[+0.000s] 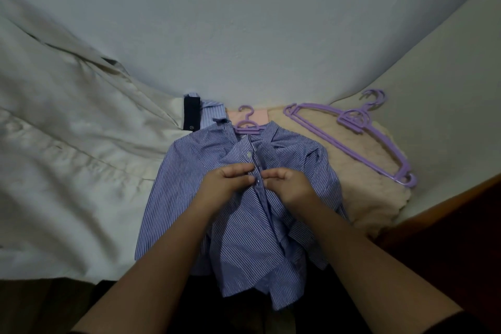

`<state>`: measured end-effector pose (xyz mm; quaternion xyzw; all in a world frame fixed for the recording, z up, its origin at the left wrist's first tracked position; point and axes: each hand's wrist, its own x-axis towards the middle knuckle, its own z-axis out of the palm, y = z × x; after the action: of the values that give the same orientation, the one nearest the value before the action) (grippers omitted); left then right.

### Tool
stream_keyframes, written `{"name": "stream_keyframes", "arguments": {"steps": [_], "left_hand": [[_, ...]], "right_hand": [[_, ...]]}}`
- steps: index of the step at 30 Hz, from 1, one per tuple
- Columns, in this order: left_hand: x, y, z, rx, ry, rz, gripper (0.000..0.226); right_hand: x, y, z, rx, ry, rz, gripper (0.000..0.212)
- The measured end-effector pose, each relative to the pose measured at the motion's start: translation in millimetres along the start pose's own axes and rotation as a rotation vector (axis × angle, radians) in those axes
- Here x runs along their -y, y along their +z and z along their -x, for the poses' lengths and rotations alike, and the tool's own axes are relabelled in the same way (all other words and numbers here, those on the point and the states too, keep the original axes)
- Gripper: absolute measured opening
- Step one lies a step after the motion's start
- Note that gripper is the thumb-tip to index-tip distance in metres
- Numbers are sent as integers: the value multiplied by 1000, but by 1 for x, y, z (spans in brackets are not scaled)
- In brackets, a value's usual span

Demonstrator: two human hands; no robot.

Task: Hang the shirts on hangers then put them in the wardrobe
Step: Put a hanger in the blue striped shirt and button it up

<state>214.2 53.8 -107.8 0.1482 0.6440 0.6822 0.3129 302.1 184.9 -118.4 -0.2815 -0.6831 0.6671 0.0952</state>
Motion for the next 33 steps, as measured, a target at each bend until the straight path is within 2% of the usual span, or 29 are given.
{"name": "stream_keyframes", "arguments": {"steps": [2, 7, 12, 15, 19, 24, 33], "left_hand": [[0, 1, 0, 4, -32, 77, 26], [6, 0, -1, 31, -53, 37, 32], [11, 4, -3, 27, -52, 72, 25], [12, 6, -5, 18, -37, 68, 22], [15, 6, -7, 9, 45, -101, 19], [14, 3, -8, 81, 97, -229, 17], [14, 3, -5, 88, 189, -329, 22]], "right_hand": [[0, -1, 1, 24, 12, -34, 17], [0, -4, 1, 93, 28, -159, 20], [-5, -1, -2, 91, 87, -237, 19], [-6, -1, 1, 156, 112, -376, 18], [-6, -5, 3, 205, 142, -549, 14], [-8, -9, 2, 253, 166, -587, 16], [-10, -11, 4, 221, 153, -624, 17]]}}
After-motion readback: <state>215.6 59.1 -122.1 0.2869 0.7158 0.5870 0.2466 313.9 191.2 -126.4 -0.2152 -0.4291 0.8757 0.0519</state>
